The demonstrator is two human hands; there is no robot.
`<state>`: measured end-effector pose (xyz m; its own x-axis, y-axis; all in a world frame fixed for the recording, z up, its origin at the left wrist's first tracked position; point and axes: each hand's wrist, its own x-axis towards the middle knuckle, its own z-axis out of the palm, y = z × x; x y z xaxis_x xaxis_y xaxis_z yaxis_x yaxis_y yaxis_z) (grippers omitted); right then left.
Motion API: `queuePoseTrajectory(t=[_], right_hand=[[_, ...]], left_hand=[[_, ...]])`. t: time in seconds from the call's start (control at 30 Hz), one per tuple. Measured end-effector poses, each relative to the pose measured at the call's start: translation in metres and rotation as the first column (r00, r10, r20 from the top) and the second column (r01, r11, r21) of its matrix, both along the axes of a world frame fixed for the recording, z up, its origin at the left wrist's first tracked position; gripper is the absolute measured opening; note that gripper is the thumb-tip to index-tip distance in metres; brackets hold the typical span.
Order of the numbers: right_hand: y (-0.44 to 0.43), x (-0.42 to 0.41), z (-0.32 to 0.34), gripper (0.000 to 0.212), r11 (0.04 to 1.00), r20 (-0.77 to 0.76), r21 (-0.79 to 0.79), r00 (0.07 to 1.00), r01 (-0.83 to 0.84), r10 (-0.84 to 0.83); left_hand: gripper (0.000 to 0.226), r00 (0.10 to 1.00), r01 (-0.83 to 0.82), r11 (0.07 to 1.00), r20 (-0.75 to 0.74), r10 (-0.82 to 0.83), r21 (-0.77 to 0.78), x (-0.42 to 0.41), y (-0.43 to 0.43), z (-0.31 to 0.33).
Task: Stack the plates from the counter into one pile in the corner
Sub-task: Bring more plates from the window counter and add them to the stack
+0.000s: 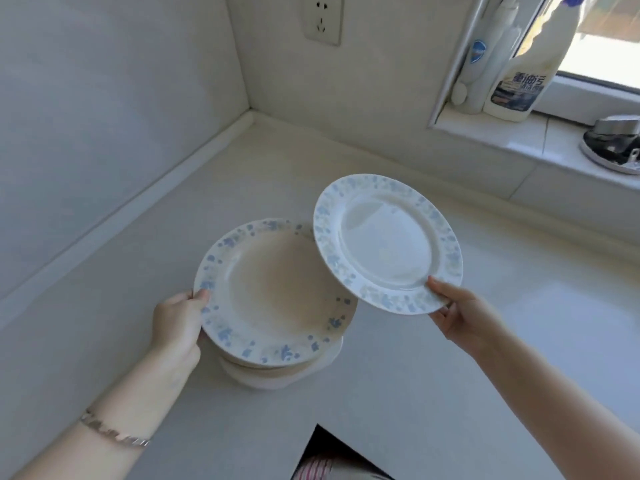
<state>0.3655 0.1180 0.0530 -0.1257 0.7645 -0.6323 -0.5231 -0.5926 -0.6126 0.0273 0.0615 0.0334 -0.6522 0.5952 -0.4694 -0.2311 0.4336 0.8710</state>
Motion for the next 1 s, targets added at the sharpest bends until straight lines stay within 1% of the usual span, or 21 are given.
queuePoseTrajectory(t=[0.13,0.2,0.23,0.3,0.33,0.37,0.43,0.53,0.6,0.63,0.67,0.7,0.73,0.77,0.8,0.83,0.87,0.9,1.0], right_hand=[[0.005,-0.016,0.000,0.011,1.000,0.025,-0.020,0.999,-0.022,0.023],[0.008,-0.021,0.000,0.012,0.999,0.036,-0.025,0.999,-0.034,0.034],[0.008,-0.023,0.001,0.012,0.999,0.038,-0.028,0.999,-0.038,0.039],[0.010,-0.027,0.000,0.013,0.998,0.043,-0.035,0.998,-0.049,0.050],[0.011,-0.029,0.000,0.013,0.998,0.048,-0.039,0.997,-0.052,0.053],[0.011,-0.031,0.000,0.013,0.998,0.057,-0.043,0.997,-0.052,0.054],[0.011,-0.032,-0.001,0.012,0.998,0.070,-0.049,0.996,-0.050,0.053],[0.011,-0.030,-0.002,0.010,0.997,0.072,-0.058,0.996,-0.050,0.054],[0.010,-0.028,-0.003,0.009,0.997,0.086,-0.060,0.995,-0.054,0.059],[0.010,-0.028,-0.004,0.009,0.997,0.091,-0.060,0.994,-0.055,0.060],[0.009,-0.028,-0.005,0.009,0.997,0.092,-0.059,0.994,-0.056,0.061],[0.009,-0.027,-0.007,0.010,0.997,0.092,-0.056,0.994,-0.059,0.064],[0.008,-0.028,-0.007,0.010,0.996,0.094,-0.053,0.993,-0.066,0.071],[0.007,-0.029,-0.007,0.010,0.996,0.101,-0.048,0.992,-0.075,0.080],[0.006,-0.031,-0.006,0.009,0.995,0.114,-0.040,0.989,-0.087,0.091],[0.005,-0.033,-0.006,0.009,0.995,0.134,-0.027,0.986,-0.101,0.104],[0.003,-0.037,-0.005,0.009,0.993,0.157,-0.011,0.980,-0.118,0.118],[0.002,-0.041,-0.005,0.009,0.990,0.184,0.005,0.974,-0.138,0.135],[-0.003,-0.054,-0.007,0.009,0.981,0.246,0.027,0.952,-0.194,0.181]], left_hand=[[0.028,1.000,-0.020,1.000,0.002,0.020,-0.009,-0.007,0.000,-0.009],[0.027,1.000,0.024,0.999,-0.018,-0.024,-0.033,-0.013,0.002,-0.011],[0.027,0.997,0.059,0.997,-0.047,-0.062,-0.053,-0.018,0.003,-0.012],[0.026,0.971,0.141,0.983,-0.177,-0.161,-0.121,-0.027,0.005,-0.011],[0.025,0.936,0.193,0.965,-0.263,-0.235,-0.175,-0.031,0.005,-0.010],[0.024,0.881,0.244,0.938,-0.347,-0.321,-0.247,-0.034,0.005,-0.007],[0.030,0.722,0.327,0.843,-0.463,-0.514,-0.427,-0.036,0.006,0.003],[0.037,0.482,0.324,0.723,-0.552,-0.681,-0.609,-0.035,0.006,0.011],[0.038,0.373,0.280,0.677,-0.572,-0.730,-0.681,-0.034,0.005,0.010],[0.038,0.341,0.259,0.670,-0.583,-0.737,-0.696,-0.034,0.004,0.008],[0.036,0.342,0.254,0.688,-0.602,-0.721,-0.680,-0.033,0.004,0.007],[0.032,0.389,0.262,0.729,-0.623,-0.679,-0.632,-0.032,0.004,0.004],[0.030,0.494,0.290,0.786,-0.618,-0.612,-0.546,-0.030,0.006,0.002],[0.032,0.638,0.327,0.846,-0.561,-0.527,-0.422,-0.028,0.008,-0.001],[0.036,0.769,0.351,0.895,-0.460,-0.444,-0.275,-0.025,0.012,-0.005],[0.039,0.858,0.342,0.929,-0.357,-0.370,-0.141,-0.022,0.016,-0.010],[0.040,0.910,0.308,0.950,-0.276,-0.308,-0.044,-0.020,0.019,-0.014],[0.040,0.940,0.259,0.966,-0.232,-0.250,0.009,-0.017,0.021,-0.017],[0.036,0.976,0.134,0.990,-0.180,-0.124,0.045,-0.014,0.022,-0.021]])
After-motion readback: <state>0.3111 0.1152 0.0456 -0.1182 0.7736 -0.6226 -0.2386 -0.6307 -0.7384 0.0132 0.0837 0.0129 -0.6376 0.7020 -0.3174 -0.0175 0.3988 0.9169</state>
